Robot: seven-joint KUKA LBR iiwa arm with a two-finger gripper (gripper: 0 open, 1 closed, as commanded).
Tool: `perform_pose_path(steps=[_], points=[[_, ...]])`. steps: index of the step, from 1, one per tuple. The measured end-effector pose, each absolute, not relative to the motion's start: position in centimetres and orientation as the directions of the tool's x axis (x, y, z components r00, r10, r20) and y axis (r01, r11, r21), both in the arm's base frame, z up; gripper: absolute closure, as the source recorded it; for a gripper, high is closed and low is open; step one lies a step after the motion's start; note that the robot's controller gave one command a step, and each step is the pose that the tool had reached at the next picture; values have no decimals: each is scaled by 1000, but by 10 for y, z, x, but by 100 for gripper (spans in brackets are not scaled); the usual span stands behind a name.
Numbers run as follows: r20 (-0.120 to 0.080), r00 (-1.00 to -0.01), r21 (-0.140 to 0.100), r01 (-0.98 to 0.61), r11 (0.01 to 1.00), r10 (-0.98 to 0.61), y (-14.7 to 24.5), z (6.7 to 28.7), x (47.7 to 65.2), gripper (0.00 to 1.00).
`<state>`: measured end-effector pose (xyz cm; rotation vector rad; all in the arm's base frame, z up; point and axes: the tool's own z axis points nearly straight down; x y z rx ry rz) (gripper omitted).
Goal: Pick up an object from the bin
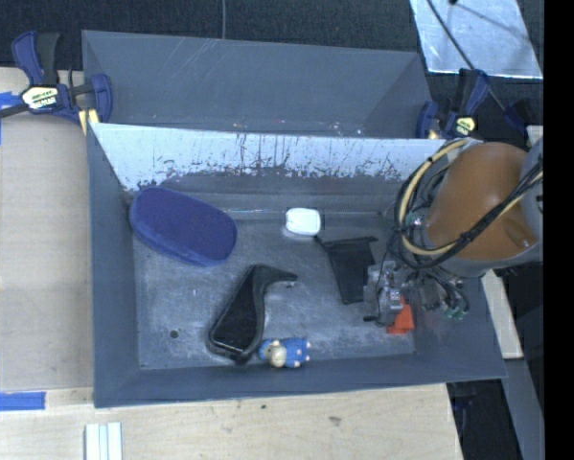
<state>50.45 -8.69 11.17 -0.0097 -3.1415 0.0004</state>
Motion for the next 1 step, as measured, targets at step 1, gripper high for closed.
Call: perform_pose_path(steps=[1], points=[[0, -1000, 0, 6, 1000, 6, -87, 112, 505, 0]])
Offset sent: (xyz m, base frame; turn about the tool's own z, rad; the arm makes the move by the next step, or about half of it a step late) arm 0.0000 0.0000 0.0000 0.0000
